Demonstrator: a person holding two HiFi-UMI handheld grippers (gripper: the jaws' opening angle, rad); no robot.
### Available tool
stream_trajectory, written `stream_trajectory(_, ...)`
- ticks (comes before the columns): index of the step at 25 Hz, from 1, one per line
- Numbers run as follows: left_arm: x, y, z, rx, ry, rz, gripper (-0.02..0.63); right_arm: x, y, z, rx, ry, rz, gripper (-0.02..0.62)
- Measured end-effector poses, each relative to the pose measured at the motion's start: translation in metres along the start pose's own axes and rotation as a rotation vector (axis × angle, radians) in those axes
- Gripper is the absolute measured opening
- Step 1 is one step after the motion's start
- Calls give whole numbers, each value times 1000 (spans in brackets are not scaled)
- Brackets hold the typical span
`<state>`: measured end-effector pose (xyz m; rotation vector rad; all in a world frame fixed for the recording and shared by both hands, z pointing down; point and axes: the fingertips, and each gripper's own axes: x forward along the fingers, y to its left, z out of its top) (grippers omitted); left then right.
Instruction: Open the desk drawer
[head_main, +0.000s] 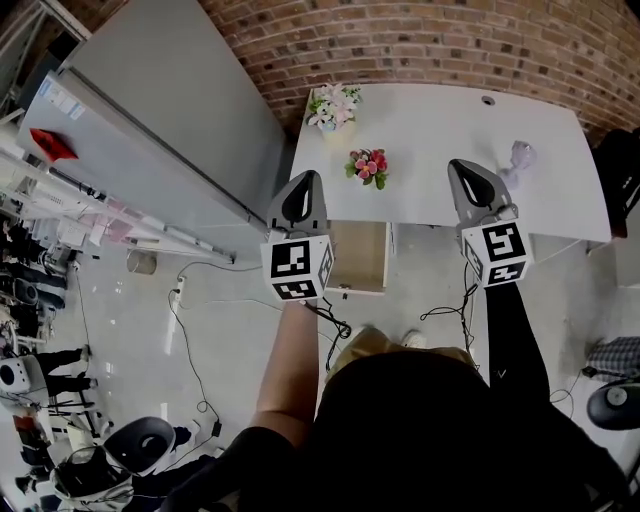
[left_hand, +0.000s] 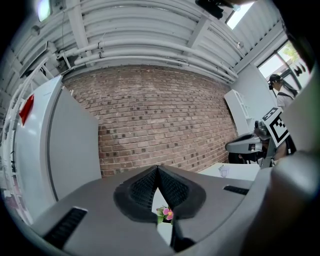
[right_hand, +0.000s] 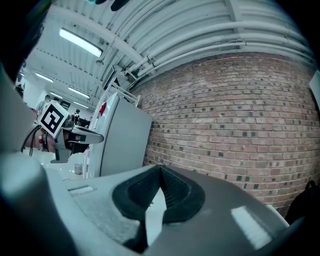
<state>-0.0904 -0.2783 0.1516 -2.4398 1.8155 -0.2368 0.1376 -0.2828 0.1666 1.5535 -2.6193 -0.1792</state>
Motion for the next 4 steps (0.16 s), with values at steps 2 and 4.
stream_trajectory(2,-3,8,0,-5,0,9,9,2,2,2,-2,1,-2,0)
stream_trajectory(4,-6,14,-1,-11,1,16,9,2,4,4,-2,0,-4,0)
